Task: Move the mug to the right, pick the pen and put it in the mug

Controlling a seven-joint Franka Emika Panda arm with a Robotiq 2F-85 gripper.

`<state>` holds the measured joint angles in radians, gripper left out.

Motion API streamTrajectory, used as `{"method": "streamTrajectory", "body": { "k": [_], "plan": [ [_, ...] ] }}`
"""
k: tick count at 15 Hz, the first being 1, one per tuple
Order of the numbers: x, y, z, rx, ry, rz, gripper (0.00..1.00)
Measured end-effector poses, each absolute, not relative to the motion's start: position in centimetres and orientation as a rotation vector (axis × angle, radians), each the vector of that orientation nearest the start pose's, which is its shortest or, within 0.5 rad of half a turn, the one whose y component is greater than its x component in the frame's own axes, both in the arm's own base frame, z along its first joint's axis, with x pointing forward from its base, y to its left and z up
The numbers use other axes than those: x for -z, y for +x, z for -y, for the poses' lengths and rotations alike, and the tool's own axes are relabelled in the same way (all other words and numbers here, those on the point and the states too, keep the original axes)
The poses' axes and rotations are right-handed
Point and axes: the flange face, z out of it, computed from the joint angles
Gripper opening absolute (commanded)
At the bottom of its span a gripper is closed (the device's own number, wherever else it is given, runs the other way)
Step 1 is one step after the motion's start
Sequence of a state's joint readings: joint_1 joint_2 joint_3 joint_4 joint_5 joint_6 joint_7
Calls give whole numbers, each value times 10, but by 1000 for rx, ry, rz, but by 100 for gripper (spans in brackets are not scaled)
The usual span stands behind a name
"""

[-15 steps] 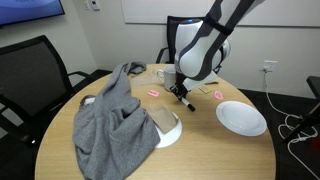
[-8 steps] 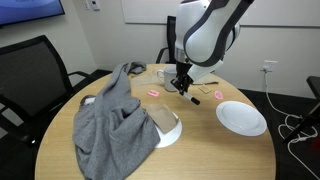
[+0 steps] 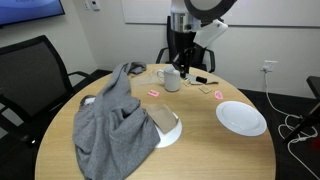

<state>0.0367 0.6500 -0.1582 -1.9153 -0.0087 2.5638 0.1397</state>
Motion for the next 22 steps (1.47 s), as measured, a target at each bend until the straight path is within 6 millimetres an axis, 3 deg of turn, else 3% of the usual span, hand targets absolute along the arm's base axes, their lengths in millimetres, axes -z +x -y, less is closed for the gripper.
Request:
{"method": "streamTrajectory", "body": {
  "k": [6,7,12,13,15,22],
  "plan": [
    [-208,625,45,-32,-3239,-106,5],
    [-213,624,40,-55,-3234,-40,20],
    [-210,624,38,-70,-3231,-37,20],
    [-209,624,38,-71,-3231,-38,5],
    [-209,624,39,-71,-3230,-39,5],
    [-204,641,33,232,-3175,-465,5]
  ]
}}
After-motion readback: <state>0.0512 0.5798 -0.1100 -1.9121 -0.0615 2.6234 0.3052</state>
